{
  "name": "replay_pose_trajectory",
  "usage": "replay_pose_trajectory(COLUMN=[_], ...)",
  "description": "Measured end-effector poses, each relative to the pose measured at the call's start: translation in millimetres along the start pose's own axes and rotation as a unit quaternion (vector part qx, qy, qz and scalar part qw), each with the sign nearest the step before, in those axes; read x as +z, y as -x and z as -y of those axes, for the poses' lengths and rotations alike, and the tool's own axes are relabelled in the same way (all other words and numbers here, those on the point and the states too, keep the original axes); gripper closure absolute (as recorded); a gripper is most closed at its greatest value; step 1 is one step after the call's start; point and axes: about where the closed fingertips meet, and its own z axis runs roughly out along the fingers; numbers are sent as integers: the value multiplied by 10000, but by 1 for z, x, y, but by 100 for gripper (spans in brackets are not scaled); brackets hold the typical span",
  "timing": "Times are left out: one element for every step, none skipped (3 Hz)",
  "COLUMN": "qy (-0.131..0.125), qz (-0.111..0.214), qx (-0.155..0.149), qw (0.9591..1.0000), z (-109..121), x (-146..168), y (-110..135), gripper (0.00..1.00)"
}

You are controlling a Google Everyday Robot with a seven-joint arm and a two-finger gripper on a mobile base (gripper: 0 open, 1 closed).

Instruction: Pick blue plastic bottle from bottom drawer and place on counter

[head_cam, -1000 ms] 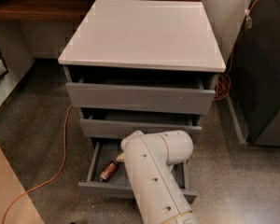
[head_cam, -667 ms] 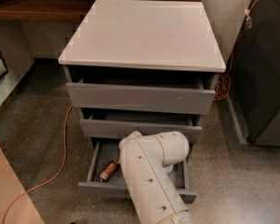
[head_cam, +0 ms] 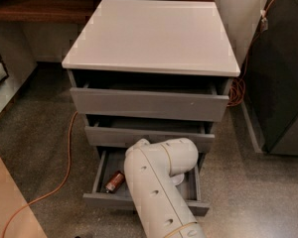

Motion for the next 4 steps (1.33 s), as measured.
replay_pose_trajectory(qy=[-79, -483, -804, -1057], qz=[-12, 84, 277, 451], qx=[247, 551, 656, 640], qw=[9997, 9973, 9942, 9913], z=[-2, 10, 20, 16], x=[-12, -45, -75, -105], y=[3, 36, 79, 111], gripper=[85, 100, 100, 100])
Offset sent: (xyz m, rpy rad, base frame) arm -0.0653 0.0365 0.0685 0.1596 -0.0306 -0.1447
